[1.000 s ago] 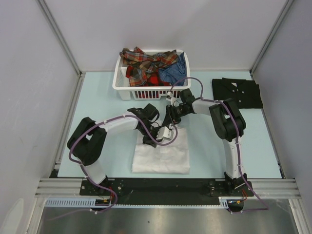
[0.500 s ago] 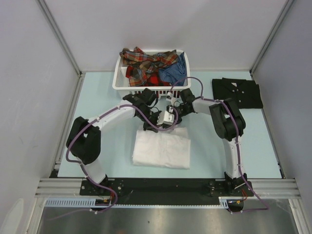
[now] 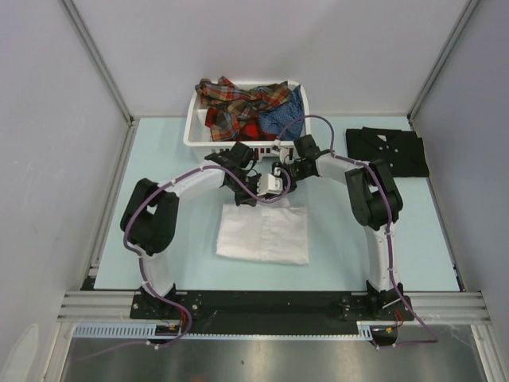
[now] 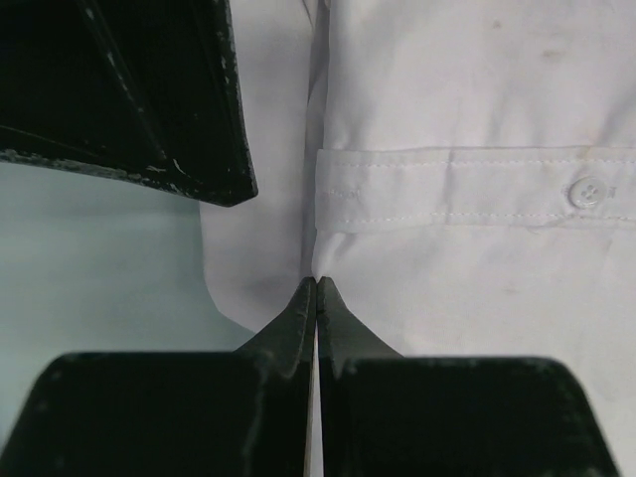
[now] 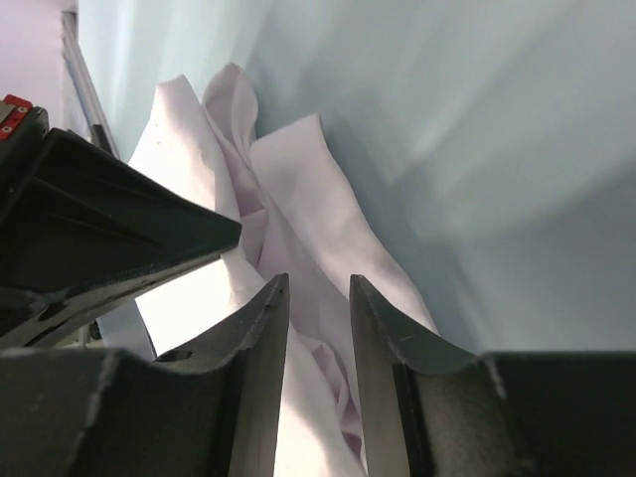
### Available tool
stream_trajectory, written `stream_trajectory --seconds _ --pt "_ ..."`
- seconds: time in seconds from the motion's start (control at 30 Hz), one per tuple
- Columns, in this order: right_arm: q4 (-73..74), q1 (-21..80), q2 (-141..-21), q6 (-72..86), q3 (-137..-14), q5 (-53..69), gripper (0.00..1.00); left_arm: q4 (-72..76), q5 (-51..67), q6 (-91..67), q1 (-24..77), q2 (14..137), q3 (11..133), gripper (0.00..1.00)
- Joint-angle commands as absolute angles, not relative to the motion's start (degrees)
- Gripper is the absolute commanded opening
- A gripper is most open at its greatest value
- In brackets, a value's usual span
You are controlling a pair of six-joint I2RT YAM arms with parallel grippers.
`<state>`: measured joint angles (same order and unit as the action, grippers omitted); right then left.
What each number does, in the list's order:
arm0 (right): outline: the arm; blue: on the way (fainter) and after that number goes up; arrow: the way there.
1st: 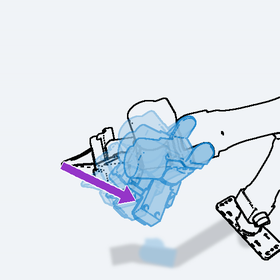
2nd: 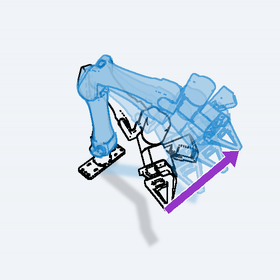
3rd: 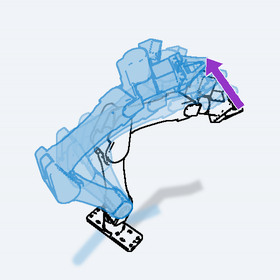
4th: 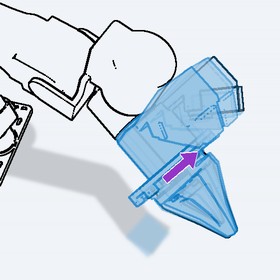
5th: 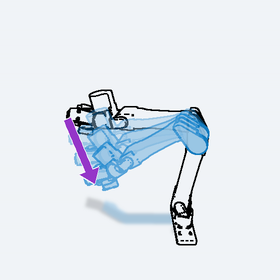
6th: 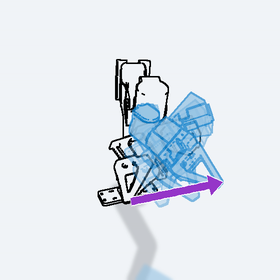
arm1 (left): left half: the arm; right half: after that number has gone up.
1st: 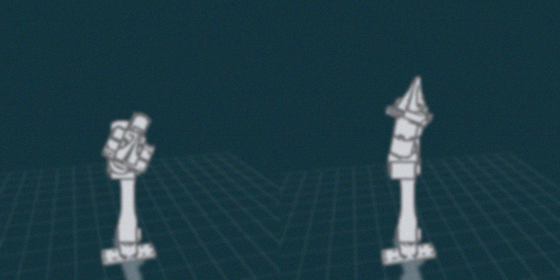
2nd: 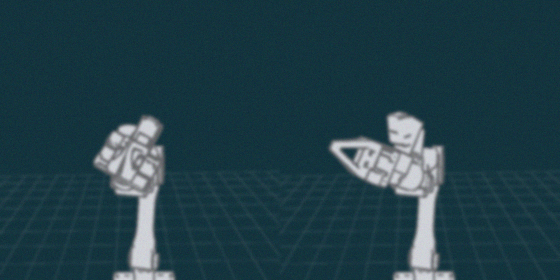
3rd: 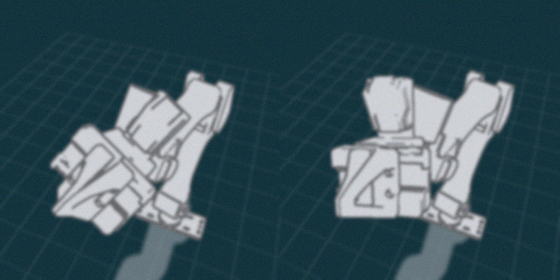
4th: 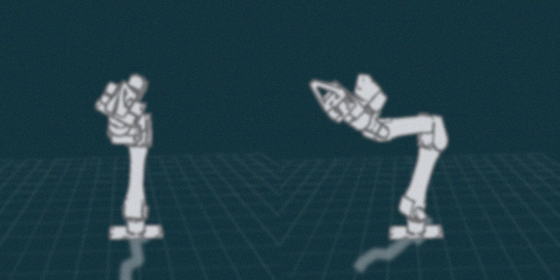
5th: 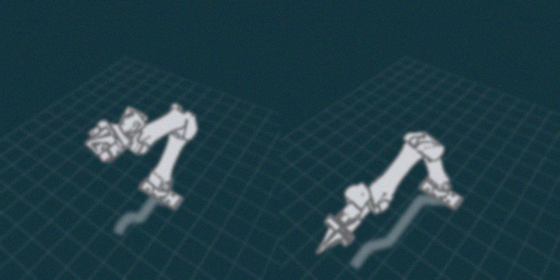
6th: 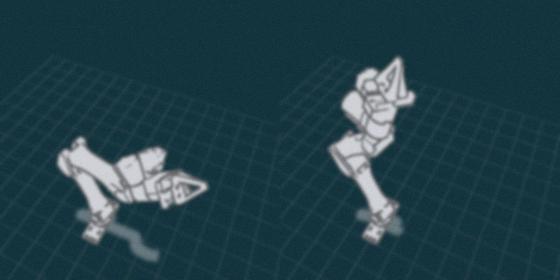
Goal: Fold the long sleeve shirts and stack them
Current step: Fold the shirt
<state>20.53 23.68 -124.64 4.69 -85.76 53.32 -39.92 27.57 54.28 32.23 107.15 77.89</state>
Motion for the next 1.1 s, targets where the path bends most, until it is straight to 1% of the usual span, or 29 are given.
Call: stream_trajectory --seconds 0.0,0.33,0.47,0.53,0.63,0.73,0.93,1.07 --pt "23.02 23.2 -121.37 0.19 -89.21 49.59 0.35 -35.77 27.86 53.52 32.08 105.29 76.64 0.0" --pt "27.77 24.61 -128.14 -6.59 -92.2 43.16 0.29 -33.67 26.9 52.21 32.08 104.33 76.2 0.0" --pt "28.21 24.96 -128.06 -8.0 -92.02 42.54 0.28 -29.72 25.14 50.01 32.08 101.26 74.63 0.0" --pt "28.39 25.05 -127.88 -8.0 -91.93 42.63 0.28 -26.3 22.42 48.52 31.99 100.46 73.66 0.0" --pt "28.21 25.14 -127.71 -8.09 -92.37 42.8 0.28 -22.87 19.09 47.12 31.91 100.55 72.25 0.0" --pt "28.3 24.96 -127.0 -8.09 -93.86 43.07 0.28 -20.58 18.64 45.18 31.46 101.25 71.46 0.0" --pt "31.37 23.38 -123.49 -8.35 -99.66 41.84 0.34 -17.76 16.96 43.86 31.46 104.23 71.1 0.0" --pt "36.46 21.27 -120.59 -9.4 -103.97 41.83 0.42 -16.7 17.49 43.24 31.38 105.2 70.93 0.0"
